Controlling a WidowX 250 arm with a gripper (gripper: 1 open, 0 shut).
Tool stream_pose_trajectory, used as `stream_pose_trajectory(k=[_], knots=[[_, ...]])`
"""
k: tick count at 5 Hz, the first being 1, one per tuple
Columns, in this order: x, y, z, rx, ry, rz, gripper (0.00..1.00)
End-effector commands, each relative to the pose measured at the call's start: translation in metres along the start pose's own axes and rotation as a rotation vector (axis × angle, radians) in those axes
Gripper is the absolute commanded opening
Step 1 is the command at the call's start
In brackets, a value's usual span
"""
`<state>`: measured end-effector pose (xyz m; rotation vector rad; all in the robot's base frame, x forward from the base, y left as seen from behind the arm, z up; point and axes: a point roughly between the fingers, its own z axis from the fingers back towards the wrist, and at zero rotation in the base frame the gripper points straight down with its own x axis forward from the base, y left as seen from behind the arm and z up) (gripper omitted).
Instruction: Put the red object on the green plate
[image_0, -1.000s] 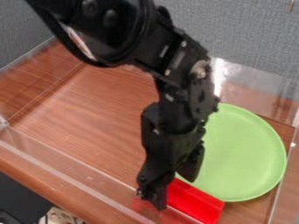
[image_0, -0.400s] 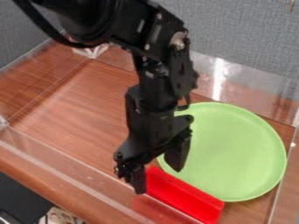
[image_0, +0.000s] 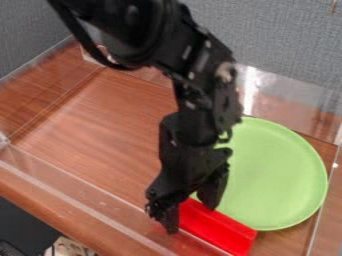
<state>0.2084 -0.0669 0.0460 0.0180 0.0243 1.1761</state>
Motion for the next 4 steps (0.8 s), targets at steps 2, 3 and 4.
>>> stream_pose_trajectory(k=[2, 3, 4], knots=[[-0.014, -0.011, -0.02, 0.004, -0.021, 0.013, 1.0], [-0.013, -0.011, -0.022, 0.016, -0.022, 0.061, 1.0], [-0.012, -0.012, -0.022, 0.026, -0.024, 0.106, 0.0]])
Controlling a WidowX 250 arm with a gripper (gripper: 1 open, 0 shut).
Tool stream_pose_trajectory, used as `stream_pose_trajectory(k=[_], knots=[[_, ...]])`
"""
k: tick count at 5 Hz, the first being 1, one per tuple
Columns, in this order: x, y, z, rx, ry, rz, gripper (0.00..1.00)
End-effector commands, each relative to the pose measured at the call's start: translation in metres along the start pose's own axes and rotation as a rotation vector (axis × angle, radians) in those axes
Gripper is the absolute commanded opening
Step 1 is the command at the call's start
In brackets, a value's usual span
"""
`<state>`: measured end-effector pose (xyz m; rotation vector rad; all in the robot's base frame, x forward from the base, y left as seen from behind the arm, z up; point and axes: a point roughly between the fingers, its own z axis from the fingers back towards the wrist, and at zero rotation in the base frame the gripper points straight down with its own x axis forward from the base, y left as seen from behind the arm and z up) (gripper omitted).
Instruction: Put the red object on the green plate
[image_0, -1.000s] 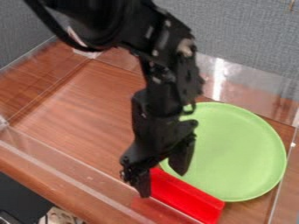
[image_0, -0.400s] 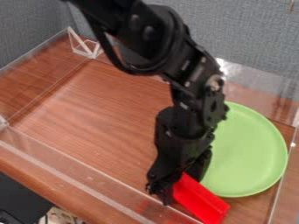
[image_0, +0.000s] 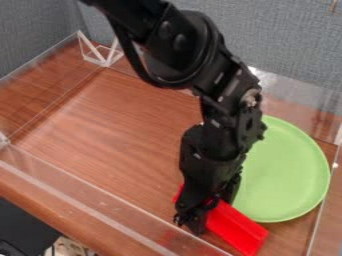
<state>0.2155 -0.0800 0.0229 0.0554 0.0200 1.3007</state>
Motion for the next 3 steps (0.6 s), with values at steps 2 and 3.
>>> stream_pose_trajectory(k=[2, 3], knots=[[-0.018, 0.009, 0.001, 0.008, 0.0, 0.036, 0.0], [-0.023, 0.011, 0.004, 0.008, 0.002, 0.066, 0.0]])
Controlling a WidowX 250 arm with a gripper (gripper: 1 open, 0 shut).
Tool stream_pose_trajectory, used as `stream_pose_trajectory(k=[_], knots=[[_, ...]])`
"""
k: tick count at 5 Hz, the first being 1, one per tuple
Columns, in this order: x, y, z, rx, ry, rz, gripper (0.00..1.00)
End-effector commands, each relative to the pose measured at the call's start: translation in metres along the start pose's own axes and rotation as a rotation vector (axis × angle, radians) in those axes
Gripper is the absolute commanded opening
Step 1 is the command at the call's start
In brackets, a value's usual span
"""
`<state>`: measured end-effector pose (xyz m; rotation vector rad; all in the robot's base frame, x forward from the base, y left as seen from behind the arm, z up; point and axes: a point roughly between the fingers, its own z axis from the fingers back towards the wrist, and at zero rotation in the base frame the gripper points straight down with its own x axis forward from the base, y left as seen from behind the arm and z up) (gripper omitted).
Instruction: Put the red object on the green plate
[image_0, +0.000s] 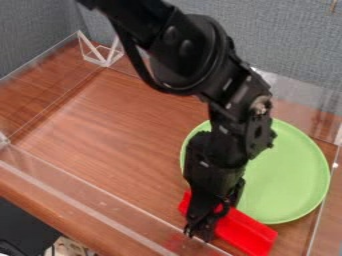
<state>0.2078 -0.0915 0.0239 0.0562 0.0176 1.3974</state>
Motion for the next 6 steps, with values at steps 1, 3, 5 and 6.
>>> stream_pose_trajectory(k=[1, 3, 5, 6], knots=[[-0.003, 0.01, 0.002, 0.01, 0.006, -0.004, 0.0], [0.009, 0.01, -0.001, 0.011, 0.009, -0.034, 0.0], [0.017, 0.012, -0.003, 0.01, 0.009, -0.147, 0.0], [0.01, 0.011, -0.003, 0.013, 0.008, -0.131, 0.0]])
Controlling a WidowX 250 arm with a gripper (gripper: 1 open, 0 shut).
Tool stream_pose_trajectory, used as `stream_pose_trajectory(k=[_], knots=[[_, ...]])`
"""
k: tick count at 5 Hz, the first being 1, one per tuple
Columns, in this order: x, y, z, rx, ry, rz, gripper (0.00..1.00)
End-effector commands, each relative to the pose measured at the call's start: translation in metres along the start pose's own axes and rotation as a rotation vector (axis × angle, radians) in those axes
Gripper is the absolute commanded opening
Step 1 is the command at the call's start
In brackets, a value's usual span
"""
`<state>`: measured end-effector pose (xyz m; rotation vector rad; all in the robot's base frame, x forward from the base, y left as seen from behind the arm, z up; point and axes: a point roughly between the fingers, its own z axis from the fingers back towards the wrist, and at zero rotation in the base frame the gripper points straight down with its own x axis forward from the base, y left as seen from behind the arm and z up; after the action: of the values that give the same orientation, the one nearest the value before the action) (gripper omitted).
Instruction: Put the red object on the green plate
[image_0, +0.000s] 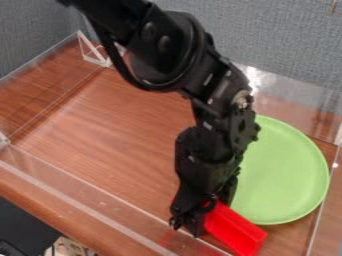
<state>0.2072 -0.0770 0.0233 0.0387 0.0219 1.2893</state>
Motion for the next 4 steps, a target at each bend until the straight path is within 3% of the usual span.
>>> stream_pose_trajectory(k=[1, 3, 4], knots=[[-0.012, 0.006, -0.002, 0.027, -0.002, -0.007, 0.0], [-0.026, 0.002, -0.002, 0.03, 0.004, 0.081, 0.0], [-0.019, 0.006, -0.002, 0.031, 0.006, 0.064, 0.0]])
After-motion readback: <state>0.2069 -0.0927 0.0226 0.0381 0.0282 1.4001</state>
